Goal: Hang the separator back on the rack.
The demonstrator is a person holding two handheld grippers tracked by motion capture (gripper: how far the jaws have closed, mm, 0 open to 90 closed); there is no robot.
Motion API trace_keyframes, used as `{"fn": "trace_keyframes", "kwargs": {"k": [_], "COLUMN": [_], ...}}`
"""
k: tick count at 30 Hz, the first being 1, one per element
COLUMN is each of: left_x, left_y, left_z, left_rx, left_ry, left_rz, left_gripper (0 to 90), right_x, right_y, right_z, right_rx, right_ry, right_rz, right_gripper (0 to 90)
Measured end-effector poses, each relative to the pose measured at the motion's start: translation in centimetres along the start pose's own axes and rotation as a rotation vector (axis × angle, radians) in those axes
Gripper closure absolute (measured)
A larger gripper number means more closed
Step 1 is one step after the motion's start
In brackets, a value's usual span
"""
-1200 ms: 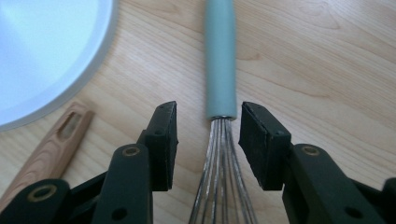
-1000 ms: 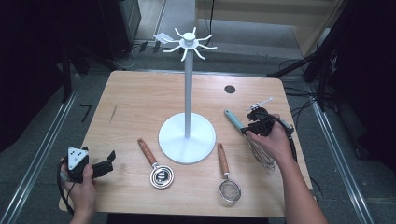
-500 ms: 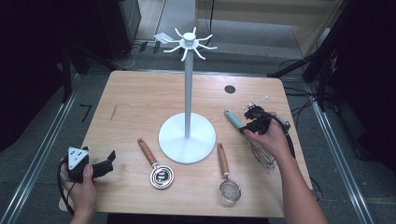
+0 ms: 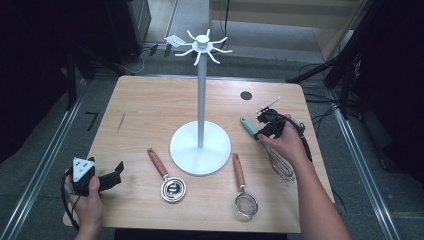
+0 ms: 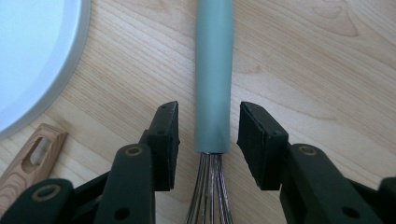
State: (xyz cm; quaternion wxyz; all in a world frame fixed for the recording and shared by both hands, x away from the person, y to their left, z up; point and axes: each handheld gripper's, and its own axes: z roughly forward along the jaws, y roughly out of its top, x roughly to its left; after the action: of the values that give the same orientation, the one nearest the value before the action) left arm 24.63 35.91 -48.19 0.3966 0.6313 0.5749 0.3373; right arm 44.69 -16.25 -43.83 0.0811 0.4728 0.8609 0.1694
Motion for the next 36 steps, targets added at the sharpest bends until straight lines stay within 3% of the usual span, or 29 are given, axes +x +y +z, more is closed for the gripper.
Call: {"fn": "trace_keyframes", "kwargs": {"k": [14,22,29,36], "left_x": [0.0,0.0,0.0,0.0], "left_y": [0.0,0.0,0.0,0.0], "left_z": [0.1,0.1,0.1,0.0], "left_rx": [0.007,0.007,0.006,0.007], "left_ry": [0.0,-0.001,0.0,-0.001], "left_rz": [-0.001,0.001,-0.002,0.001], "left_gripper": [0.0,0.0,0.0,0.0], "right_x": [-0.2,-0.4,-0.6,-0.6], "right_y": [0.3,0.4,0.2,0.0], "right_z": [0.6,1.8,2.5,2.7], "right_rx": [0.055,0.127,0.156,0.168], "right_ry": [0.002,-0.003,0.014,0.017], "right_rz": [0.013,0.042,0.08,0.08], "right_gripper": [64.3,68.5,67.0,69.6]}}
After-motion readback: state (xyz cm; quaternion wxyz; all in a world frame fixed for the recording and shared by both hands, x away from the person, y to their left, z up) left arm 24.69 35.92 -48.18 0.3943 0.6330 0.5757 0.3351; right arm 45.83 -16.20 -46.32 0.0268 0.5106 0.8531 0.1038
